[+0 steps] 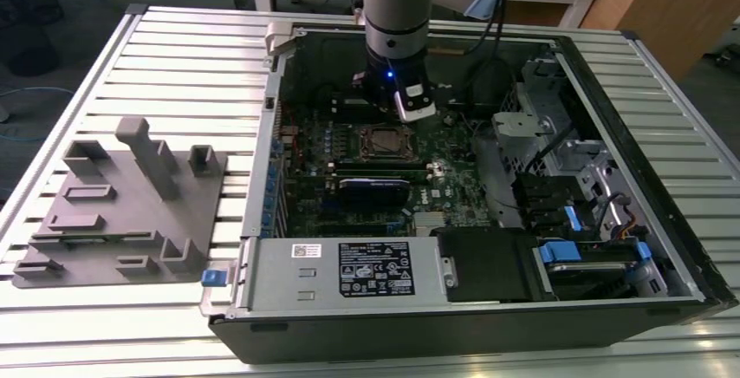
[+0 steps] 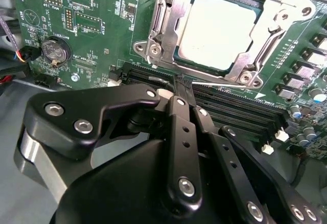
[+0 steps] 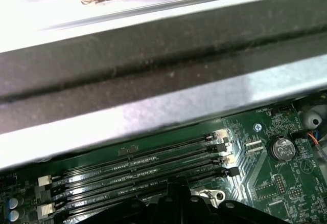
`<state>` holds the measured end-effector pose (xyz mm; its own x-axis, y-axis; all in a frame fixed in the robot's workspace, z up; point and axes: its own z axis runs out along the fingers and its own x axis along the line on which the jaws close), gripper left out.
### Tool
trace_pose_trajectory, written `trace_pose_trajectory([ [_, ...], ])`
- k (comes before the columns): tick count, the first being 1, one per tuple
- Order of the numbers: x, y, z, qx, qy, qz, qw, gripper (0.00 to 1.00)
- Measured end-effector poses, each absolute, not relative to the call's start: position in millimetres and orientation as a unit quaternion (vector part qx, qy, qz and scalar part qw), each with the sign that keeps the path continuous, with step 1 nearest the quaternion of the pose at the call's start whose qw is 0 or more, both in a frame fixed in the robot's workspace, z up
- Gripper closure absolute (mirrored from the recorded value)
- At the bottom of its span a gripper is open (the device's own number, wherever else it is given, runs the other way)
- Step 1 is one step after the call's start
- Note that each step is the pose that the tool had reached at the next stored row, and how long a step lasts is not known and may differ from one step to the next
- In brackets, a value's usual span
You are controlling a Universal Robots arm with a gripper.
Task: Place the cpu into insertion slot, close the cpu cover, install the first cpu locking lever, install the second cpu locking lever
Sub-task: 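Install the first cpu locking lever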
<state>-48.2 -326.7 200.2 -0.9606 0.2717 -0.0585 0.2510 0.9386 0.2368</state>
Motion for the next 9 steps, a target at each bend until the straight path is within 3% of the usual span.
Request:
trace_pose_trajectory([
  [9, -48.3, -326.0, 200.4, 0.134, 0.983, 0.114, 0.045, 0.90],
])
